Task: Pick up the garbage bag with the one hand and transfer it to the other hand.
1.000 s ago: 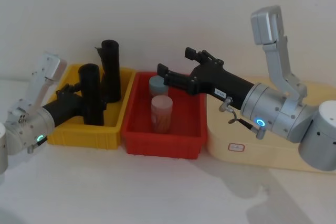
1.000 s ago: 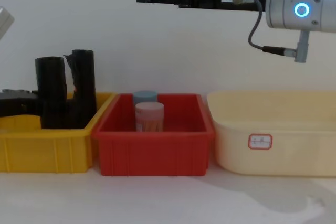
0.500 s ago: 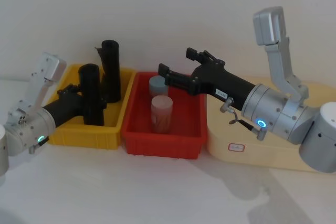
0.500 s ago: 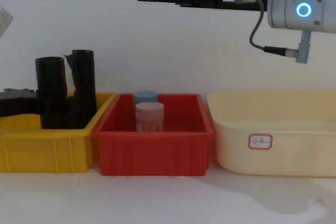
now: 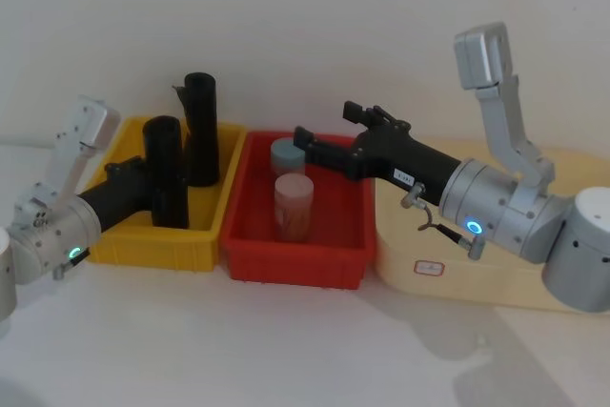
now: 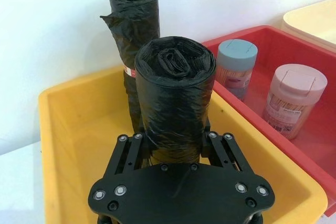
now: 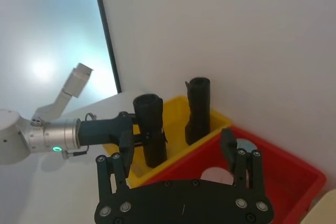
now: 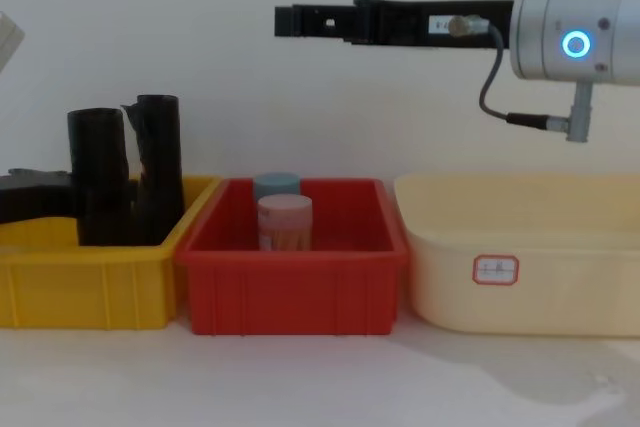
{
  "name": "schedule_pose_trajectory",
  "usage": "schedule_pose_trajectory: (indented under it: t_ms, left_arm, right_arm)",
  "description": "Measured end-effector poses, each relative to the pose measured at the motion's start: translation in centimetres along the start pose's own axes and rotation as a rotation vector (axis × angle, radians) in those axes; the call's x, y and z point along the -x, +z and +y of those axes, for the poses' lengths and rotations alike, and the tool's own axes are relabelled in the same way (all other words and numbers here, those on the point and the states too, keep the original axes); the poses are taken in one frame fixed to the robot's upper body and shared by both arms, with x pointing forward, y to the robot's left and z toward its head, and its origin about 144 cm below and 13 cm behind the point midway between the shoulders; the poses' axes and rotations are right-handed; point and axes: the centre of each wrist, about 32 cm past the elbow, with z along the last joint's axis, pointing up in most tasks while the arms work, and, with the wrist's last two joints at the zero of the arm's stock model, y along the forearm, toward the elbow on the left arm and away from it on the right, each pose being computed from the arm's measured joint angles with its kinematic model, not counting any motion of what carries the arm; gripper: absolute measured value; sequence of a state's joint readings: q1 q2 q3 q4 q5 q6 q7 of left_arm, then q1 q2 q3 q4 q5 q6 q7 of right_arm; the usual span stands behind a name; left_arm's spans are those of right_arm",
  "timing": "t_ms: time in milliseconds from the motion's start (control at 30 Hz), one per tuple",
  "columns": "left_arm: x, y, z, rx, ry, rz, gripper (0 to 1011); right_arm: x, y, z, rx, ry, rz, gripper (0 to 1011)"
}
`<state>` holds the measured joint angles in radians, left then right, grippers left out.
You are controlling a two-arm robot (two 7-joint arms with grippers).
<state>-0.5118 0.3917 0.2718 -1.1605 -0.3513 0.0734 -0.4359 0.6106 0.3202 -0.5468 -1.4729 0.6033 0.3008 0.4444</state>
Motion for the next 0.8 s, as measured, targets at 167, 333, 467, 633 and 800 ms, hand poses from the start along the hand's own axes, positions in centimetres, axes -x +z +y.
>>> schedule_pose_trajectory:
  t_ms: [167, 333, 467, 633, 800]
  left_arm:
    - [0.0, 0.0, 0.0, 0.001, 0.0, 0.0, 452]
    - [0.0, 0.0, 0.0, 0.002, -0.001, 0.001, 425]
    - [0.0, 0.0, 0.0, 0.002, -0.001, 0.001, 404]
    - [0.0, 0.0, 0.0, 0.003, -0.002, 0.001, 396]
    - [0.0, 0.0, 0.0, 0.003, -0.002, 0.0, 396]
  right_arm:
    - [-0.8, -0.6, 0.5, 0.031, -0.003, 0.025, 1000]
    - [-1.8, -1.3, 1.4, 0.068, -0.001, 0.064, 1000]
    - [-2.4, -1.7, 2.2, 0.089, 0.004, 0.088, 1000]
    - [-3.2, -2.1, 3.4, 0.118, 0.008, 0.116, 1000]
    - [-3.7, -2.5, 4.5, 0.146, 0.01, 0.132, 1000]
